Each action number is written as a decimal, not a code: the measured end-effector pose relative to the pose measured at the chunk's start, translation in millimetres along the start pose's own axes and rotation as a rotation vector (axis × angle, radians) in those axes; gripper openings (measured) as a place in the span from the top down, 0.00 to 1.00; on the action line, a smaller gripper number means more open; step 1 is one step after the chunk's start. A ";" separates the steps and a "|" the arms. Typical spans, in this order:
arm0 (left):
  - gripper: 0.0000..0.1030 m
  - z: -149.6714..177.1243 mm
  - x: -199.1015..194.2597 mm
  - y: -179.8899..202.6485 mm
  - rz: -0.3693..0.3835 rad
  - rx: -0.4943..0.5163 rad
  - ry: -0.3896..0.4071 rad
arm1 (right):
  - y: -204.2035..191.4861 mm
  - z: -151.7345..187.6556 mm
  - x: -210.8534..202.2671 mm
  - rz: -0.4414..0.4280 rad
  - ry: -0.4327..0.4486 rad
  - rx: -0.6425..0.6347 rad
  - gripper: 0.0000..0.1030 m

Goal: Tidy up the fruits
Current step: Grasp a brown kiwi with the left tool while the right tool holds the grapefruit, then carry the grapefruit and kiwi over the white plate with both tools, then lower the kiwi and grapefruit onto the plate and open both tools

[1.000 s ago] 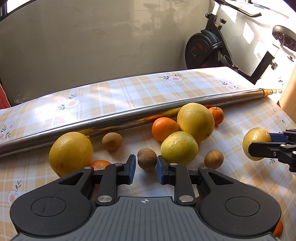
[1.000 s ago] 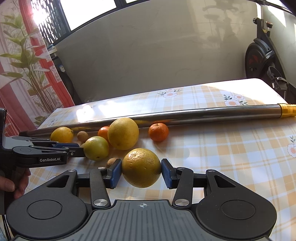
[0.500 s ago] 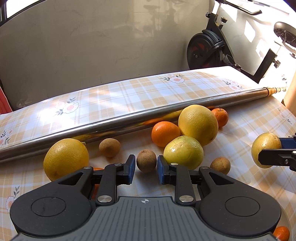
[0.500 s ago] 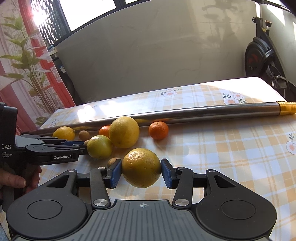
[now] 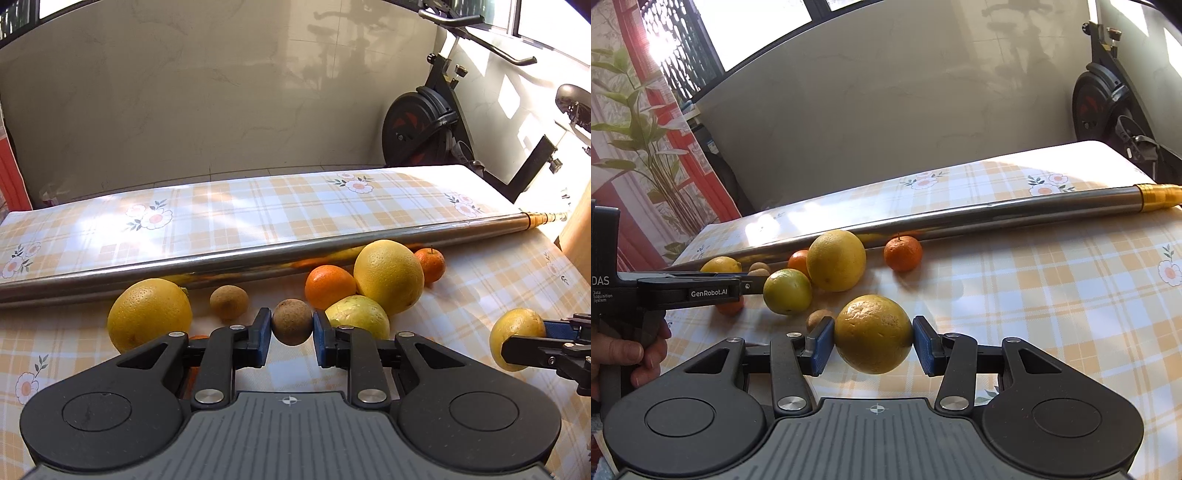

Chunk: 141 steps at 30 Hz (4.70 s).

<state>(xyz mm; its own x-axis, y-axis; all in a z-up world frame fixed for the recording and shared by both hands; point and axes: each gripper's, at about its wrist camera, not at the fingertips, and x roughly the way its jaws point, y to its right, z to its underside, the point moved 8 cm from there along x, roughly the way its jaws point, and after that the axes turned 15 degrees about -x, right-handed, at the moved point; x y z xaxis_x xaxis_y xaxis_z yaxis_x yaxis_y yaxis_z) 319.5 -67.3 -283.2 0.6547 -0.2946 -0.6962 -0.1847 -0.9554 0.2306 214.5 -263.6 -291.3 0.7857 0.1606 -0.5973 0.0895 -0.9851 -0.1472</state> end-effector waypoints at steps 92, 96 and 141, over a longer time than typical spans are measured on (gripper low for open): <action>0.75 129.2 -115.4 -8.8 -0.080 -0.024 -0.079 | -96.3 73.6 -72.3 -0.083 -0.077 -0.091 0.58; 0.75 126.4 -113.1 -10.2 -0.087 -0.025 -0.071 | -97.0 72.0 -70.3 -0.057 -0.074 -0.148 0.59; 0.74 111.4 -138.0 -29.9 -0.113 -0.122 0.011 | -84.1 53.6 -88.4 0.035 0.009 -0.183 0.55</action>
<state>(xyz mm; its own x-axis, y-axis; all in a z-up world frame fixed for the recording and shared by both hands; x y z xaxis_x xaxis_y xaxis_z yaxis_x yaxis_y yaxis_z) 153.0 -0.6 -269.8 0.6746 -0.1841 -0.7149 -0.0192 -0.9725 0.2323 104.7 -191.6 -268.3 0.7955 0.1267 -0.5926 0.1717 -0.9849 0.0199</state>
